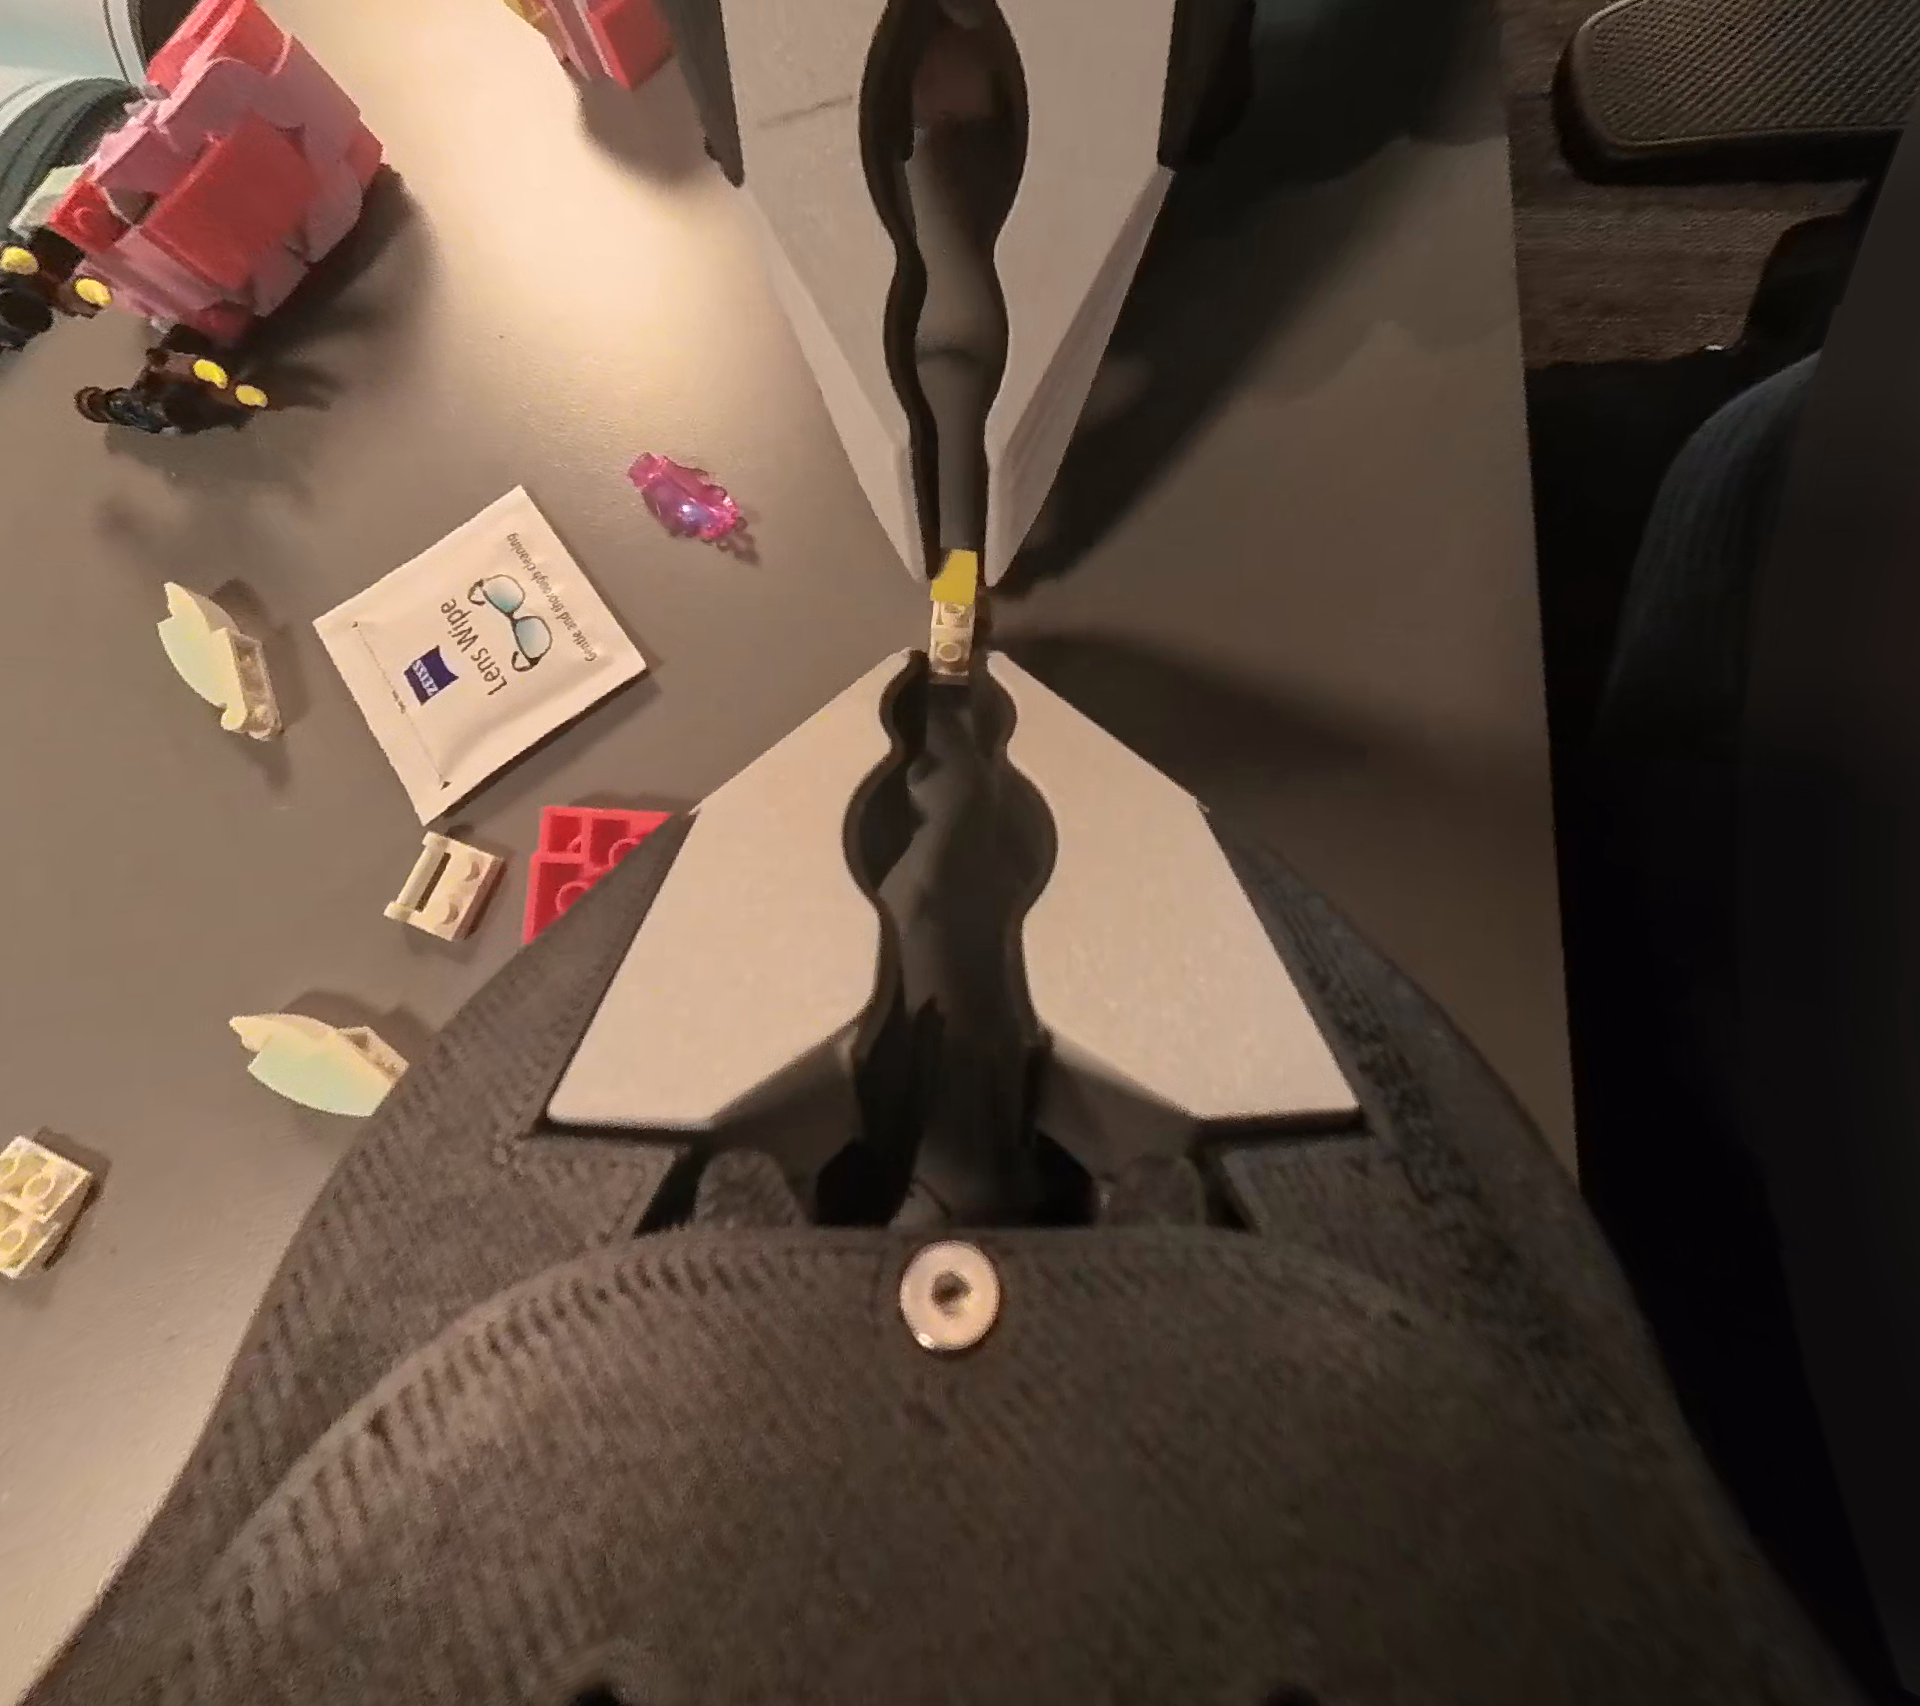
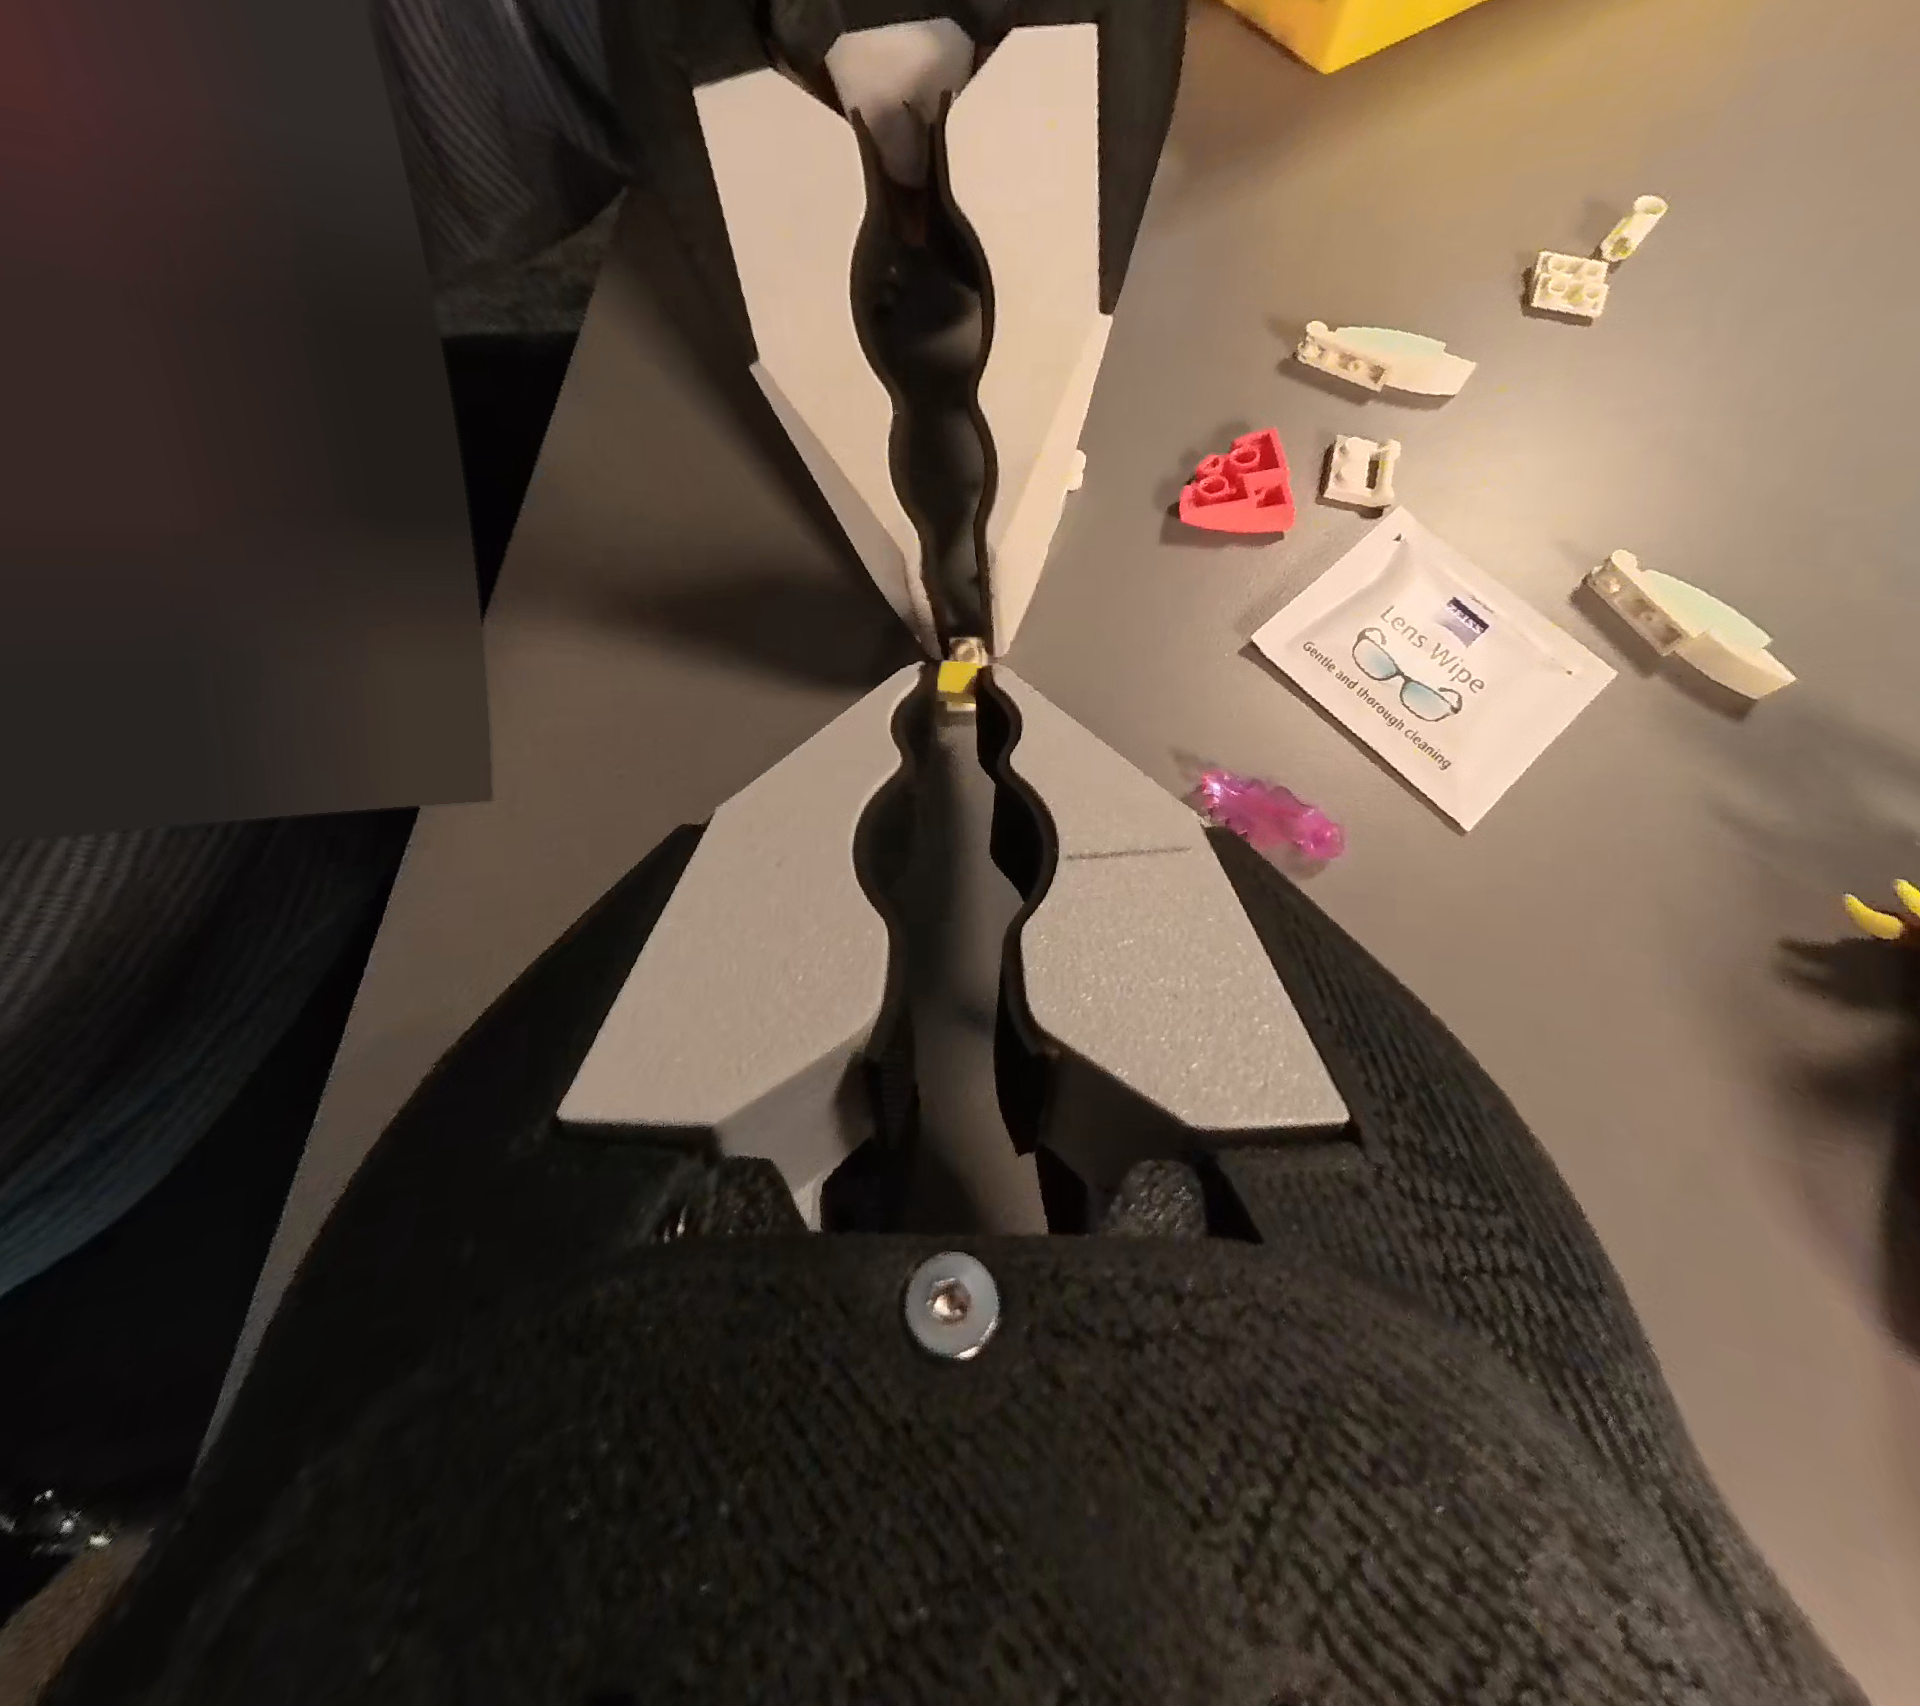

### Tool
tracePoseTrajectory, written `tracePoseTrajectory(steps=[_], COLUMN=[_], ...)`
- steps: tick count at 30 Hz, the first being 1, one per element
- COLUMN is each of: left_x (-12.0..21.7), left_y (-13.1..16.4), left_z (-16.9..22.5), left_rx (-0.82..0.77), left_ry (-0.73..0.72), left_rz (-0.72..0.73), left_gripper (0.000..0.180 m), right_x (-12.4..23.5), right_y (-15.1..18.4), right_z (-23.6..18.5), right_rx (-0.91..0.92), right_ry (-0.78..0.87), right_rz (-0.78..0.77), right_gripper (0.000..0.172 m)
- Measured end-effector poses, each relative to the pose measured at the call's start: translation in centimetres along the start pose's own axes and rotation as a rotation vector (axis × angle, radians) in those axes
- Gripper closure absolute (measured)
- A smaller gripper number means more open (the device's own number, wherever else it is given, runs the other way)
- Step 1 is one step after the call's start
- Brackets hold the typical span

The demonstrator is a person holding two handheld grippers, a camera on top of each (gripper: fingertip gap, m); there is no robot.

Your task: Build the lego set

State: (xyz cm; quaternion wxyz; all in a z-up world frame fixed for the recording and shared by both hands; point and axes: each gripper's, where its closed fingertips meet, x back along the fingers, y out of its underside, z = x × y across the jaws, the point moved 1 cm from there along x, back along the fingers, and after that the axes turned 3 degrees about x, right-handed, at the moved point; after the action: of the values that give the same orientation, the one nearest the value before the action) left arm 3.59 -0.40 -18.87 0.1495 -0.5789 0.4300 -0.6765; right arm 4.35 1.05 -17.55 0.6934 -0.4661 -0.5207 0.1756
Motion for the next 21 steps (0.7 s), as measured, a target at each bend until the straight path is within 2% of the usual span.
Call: tracePoseTrajectory(steps=[7,21], left_x=[0.01,0.01], left_y=[0.0,0.03], left_z=[0.07,0.07], left_rx=[0.024,0.059], left_ry=[0.027,0.056], left_rz=[0.002,-0.001], left_gripper=[0.173,0.173], right_x=[-0.17,-0.33], right_y=[0.19,0.74], right_z=[-0.13,0.11], right_rx=[0.084,0.076], right_ry=[-0.047,-0.084], right_rz=[-0.017,-0.055], right_gripper=[0.166,0.165])
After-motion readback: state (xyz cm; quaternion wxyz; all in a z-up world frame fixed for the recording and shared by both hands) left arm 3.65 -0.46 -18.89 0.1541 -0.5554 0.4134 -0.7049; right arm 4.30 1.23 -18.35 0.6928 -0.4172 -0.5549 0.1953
